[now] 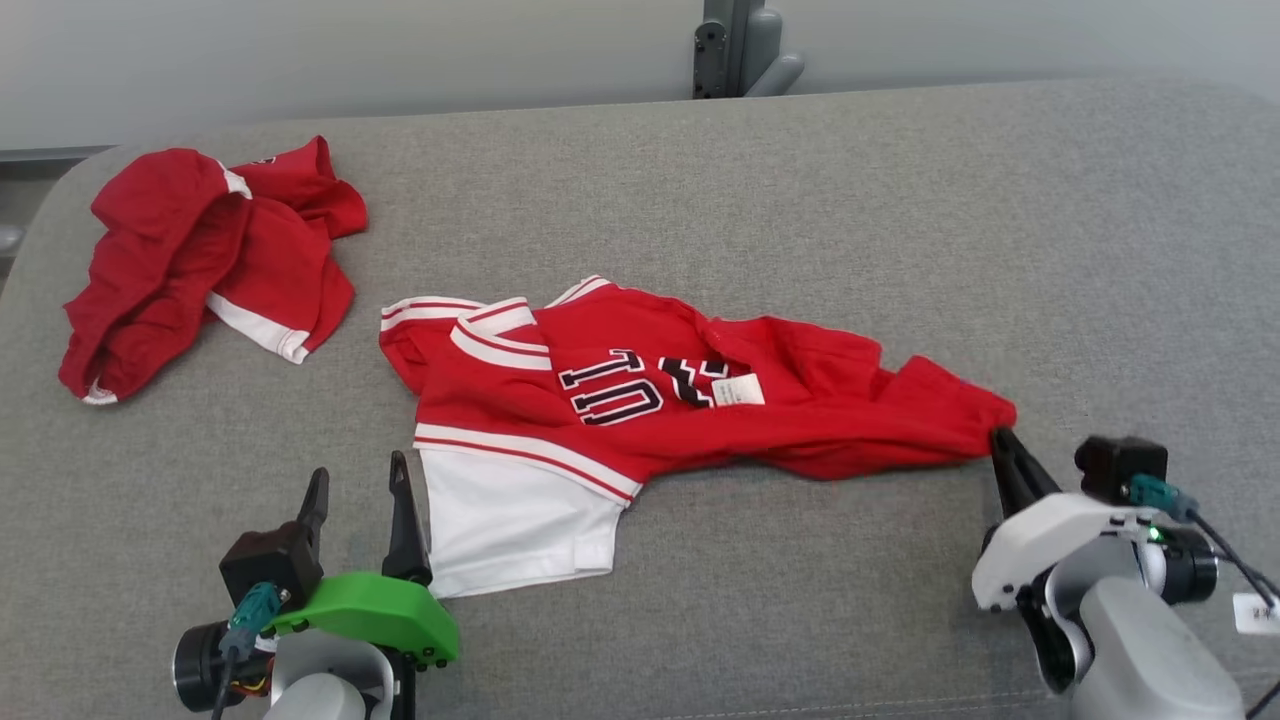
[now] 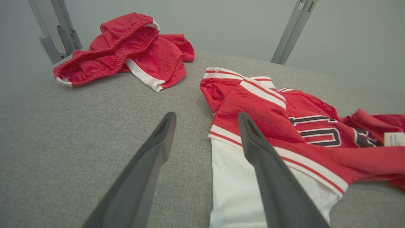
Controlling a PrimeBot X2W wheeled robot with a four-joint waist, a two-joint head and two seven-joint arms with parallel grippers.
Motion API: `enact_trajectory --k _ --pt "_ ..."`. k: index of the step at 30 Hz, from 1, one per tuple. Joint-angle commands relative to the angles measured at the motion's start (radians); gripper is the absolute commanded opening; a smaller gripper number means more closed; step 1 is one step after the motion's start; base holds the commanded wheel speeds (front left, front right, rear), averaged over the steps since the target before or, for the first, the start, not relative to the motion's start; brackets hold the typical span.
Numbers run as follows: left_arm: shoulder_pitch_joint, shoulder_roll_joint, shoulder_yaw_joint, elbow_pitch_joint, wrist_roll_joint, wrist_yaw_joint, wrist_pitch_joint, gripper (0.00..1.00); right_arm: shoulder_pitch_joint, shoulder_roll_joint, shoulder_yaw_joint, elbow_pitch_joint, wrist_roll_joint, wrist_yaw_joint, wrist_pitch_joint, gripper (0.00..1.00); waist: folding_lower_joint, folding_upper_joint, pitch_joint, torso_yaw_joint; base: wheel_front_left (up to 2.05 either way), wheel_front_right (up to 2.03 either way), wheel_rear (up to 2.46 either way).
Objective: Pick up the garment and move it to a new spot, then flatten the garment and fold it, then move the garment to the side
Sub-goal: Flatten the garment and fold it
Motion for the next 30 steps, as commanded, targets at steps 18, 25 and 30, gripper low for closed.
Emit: enact_trajectory --k 18,25,30 --pt "0.007 0.025 0.008 0.008 -0.012 0.007 0.005 1.0 0.339 0.132 -0.187 -0.245 -0.173 -0.001 -0.008 1.0 0.0 0.0102 -0.012 -0.119 0.0 0.0 0.0" --pt "0.0 0.021 0.005 0.019 -0.012 0.002 0.003 1.0 0.328 0.132 -0.176 -0.386 -0.217 -0.001 0.017 1.0 0.0 0.0102 -0.023 -0.122 0.0 0.0 0.0" --pt "-0.014 0.008 0.0 0.031 -0.005 -0.007 0.001 1.0 0.271 0.112 -0.137 -0.427 -0.24 -0.001 0.07 1.0 0.0 0.0102 -0.025 -0.092 0.0 0.0 0.0"
